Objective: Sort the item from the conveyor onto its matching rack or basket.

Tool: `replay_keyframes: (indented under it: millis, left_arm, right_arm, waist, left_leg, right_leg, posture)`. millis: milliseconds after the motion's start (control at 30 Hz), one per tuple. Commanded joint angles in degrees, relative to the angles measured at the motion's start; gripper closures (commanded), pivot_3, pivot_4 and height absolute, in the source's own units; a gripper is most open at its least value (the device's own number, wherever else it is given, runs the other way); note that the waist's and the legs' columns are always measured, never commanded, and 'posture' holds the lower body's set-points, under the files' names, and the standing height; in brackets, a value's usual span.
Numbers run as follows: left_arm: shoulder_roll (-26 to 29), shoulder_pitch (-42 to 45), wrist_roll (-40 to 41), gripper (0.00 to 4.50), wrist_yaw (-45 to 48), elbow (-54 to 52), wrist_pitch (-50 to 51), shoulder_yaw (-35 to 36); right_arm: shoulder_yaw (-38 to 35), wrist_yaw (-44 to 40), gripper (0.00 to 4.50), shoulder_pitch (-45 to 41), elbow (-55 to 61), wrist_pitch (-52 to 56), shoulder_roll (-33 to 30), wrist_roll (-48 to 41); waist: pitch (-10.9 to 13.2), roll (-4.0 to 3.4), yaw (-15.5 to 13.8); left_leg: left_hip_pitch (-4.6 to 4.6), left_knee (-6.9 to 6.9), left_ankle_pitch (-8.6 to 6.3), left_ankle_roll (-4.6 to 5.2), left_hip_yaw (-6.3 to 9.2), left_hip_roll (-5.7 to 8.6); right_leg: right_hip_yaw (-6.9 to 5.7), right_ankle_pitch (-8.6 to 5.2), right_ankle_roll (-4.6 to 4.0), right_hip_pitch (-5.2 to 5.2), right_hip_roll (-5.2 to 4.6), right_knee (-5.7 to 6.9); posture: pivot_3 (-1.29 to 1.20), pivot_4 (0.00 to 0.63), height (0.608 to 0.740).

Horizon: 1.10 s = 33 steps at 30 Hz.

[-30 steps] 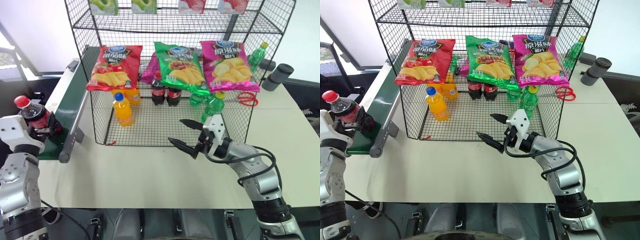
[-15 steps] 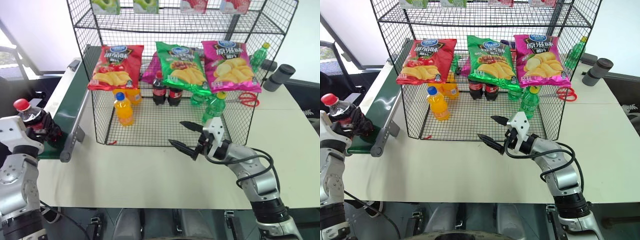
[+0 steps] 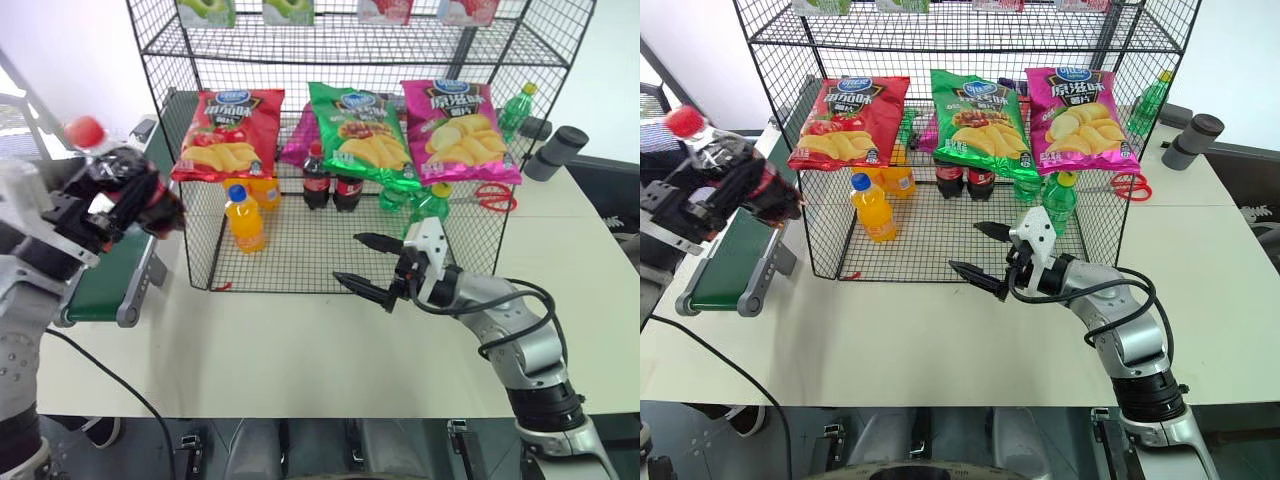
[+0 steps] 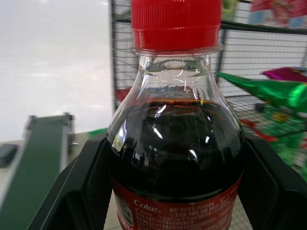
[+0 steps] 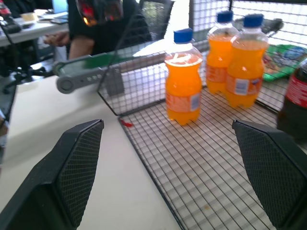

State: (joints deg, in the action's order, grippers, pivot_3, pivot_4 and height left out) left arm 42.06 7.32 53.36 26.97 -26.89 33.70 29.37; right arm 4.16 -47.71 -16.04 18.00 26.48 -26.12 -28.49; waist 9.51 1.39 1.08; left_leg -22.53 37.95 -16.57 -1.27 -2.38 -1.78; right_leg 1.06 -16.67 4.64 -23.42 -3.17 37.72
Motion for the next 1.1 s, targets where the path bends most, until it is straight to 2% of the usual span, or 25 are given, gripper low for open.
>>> replay_keyframes:
  millis: [33, 167, 467, 700, 1033, 1100]
  left_arm:
    - [-0.17, 1.87, -0.32, 1.51, 1.42, -3.94, 0.31, -5.21]
    - [-6.13, 5.34, -4.02, 1.51, 3.20, -2.55, -2.11, -15.28]
    - [-13.00, 11.01, -9.31, 1.51, 10.19, 1.02, -4.04, -26.50]
    - [-13.51, 11.79, -10.41, 1.51, 15.04, 1.32, -3.31, -29.95]
    - [-14.51, 11.82, -14.73, 1.51, 16.91, 2.58, -4.70, -31.21]
    - [-14.78, 11.81, -15.15, 1.51, 17.12, 2.66, -4.79, -31.10]
  right_arm:
    - [-0.01, -0.67, 0.00, -0.60, 2.74, 0.51, -0.22, -1.57]
    - [2.56, -0.16, 0.00, -0.63, 2.40, -0.96, 1.29, 0.49]
    - [6.48, 0.89, 0.00, -2.57, -1.94, -3.74, 4.87, 4.09]
    - [7.55, 1.40, 0.00, -3.77, -4.07, -3.87, 7.07, 5.04]
    - [6.81, 0.47, 0.00, -3.44, -2.84, -1.76, 7.29, 2.64]
    - [6.88, 0.32, 0.56, -3.49, -2.74, -1.46, 7.27, 2.50]
  waist:
    - [0.00, 0.00, -0.13]
    - [0.01, -0.01, -0.33]
    - [0.01, 0.00, -0.21]
    - [0.01, 0.00, -0.20]
    - [0.01, 0.00, -0.25]
    - [0.01, 0.00, -0.26]
  left_leg:
    - [0.00, 0.00, 0.00, 0.00, 0.00, 0.02]
    - [0.01, 0.02, 0.00, 0.01, 0.00, 0.07]
    - [0.01, 0.08, 0.01, 0.03, 0.01, -0.06]
    - [0.01, 0.09, 0.01, 0.03, 0.01, -0.09]
    - [0.01, 0.12, 0.01, 0.03, 0.02, -0.09]
    - [0.01, 0.12, 0.01, 0.03, 0.02, -0.09]
  right_leg:
    - [0.01, 0.00, 0.00, 0.01, 0.00, 0.00]
    - [0.00, -0.01, -0.01, 0.06, 0.00, -0.04]
    - [0.03, 0.03, 0.06, 0.05, 0.40, -0.02]
    - [0.06, 0.03, 0.06, 0.04, 0.52, 0.01]
    - [0.05, 0.03, 0.07, 0.04, 0.56, 0.02]
    - [0.05, 0.03, 0.07, 0.05, 0.55, 0.02]
  posture:
    - [0.00, 0.150, 0.734]
    - [0.00, 0.150, 0.734]
    - [0.00, 0.150, 0.734]
    - [0.00, 0.150, 0.734]
    - [0.00, 0.150, 0.734]
    - [0.00, 0.150, 0.734]
